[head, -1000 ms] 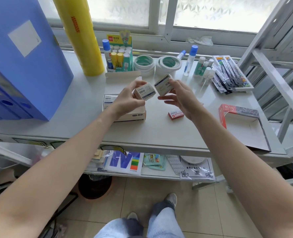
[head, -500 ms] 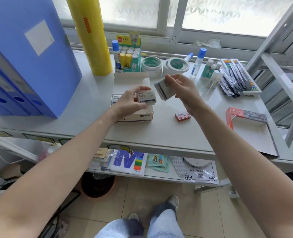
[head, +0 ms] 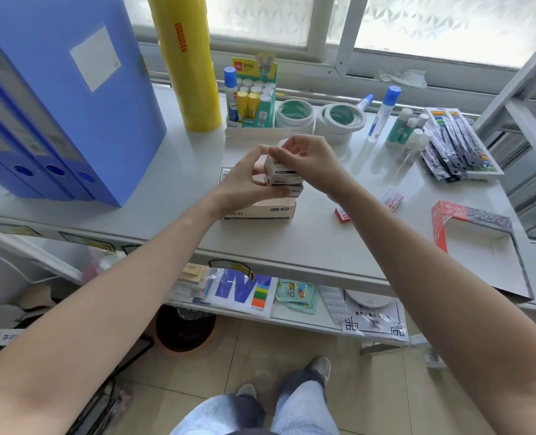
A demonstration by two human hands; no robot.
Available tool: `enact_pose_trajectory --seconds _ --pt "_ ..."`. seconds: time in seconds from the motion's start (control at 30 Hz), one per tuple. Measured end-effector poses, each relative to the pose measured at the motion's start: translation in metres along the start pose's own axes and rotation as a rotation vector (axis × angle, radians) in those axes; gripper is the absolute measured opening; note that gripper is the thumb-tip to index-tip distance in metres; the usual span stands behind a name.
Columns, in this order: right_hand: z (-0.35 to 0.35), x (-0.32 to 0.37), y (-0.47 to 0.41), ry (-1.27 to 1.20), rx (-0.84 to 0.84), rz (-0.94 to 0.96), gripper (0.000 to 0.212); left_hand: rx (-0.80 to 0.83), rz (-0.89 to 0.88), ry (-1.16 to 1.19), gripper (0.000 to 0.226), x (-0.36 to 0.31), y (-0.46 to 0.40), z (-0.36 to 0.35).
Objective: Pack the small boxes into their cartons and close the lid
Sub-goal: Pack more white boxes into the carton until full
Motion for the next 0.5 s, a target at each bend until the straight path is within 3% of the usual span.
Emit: enact_pose_trajectory --seconds 0.13,0.23,0.33,0.5 --pt "-0.016 0.004 -0.002 0.057 0.075 -0.015 0.034 -0.037 0.043 -0.005 0.052 0.015 0.004 0.015" --pt "-0.020 0.002 0.002 0.013 0.233 -0.074 0.024 -0.041 0.053 -0.005 0.049 0.021 0.004 0.018" --pt "-0.025 0.004 0.008 0.039 0.369 -0.058 0.036 -0.032 0.065 0.000 0.042 0.026 0.003 0.020" --pt "-0.030 0.012 0.010 0.293 0.387 0.066 0.059 -0.020 0.088 0.019 0.039 0.032 0.005 0.017"
Point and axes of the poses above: each hand's wrist, its own y-axis away from the middle knuckle, its own z-axis out of the back of the hand, x = y × z, the point moved 8 cm from there along -y, towards the middle knuckle, and after that the axes turned 7 degrees about -z, right-handed, at the moved point
